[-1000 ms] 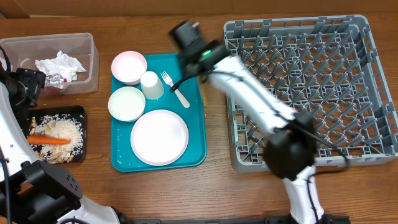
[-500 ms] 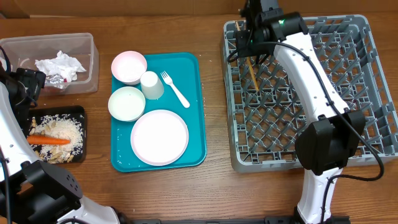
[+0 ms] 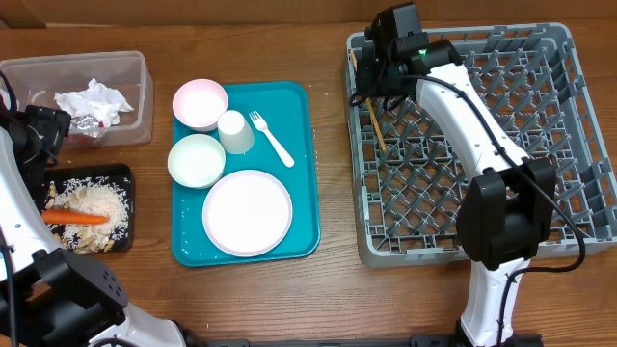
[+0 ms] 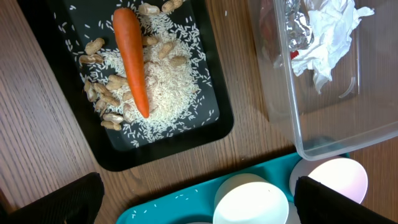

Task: Sort waste into correct bins and load items into the dishwasher rack
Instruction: 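Carry the chopstick with the right gripper into the dish rack and release, then return the right gripper to the tray and grasp the white plastic fork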

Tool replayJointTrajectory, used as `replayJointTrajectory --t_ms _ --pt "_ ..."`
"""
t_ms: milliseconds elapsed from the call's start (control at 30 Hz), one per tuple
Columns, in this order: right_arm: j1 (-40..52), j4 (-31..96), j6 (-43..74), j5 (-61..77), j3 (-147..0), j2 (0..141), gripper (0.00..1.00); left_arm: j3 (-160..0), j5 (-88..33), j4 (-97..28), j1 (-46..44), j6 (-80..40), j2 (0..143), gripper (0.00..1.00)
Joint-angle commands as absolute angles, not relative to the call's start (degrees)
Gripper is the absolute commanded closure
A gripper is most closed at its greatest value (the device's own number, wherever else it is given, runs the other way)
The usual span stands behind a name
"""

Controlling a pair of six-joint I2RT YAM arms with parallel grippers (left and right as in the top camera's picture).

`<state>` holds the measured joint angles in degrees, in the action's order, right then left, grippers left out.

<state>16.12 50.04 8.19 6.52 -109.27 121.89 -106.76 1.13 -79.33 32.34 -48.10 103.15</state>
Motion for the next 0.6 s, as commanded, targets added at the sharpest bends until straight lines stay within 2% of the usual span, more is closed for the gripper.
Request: replayJointTrajectory --t_ms 0,100,333,567 --pt "16.1 49.71 9.89 6.09 -108.97 122.93 0.33 -106.76 1.91 -79.46 32.23 -48.88 103.11 0.0" --pt "16.19 49.95 10.31 6.13 -109.27 122.91 0.27 -106.76 1.91 -79.46 32.23 -48.88 103.11 0.0" --pt "17.93 53.54 11.18 8.47 -113.91 120.81 0.26 -106.76 1.91 -79.46 32.23 -48.88 103.11 0.0" --pt "25.82 50.98 9.8 6.68 -115.09 119.85 0.23 -106.76 1.91 -79.46 32.23 -48.86 103.11 0.0"
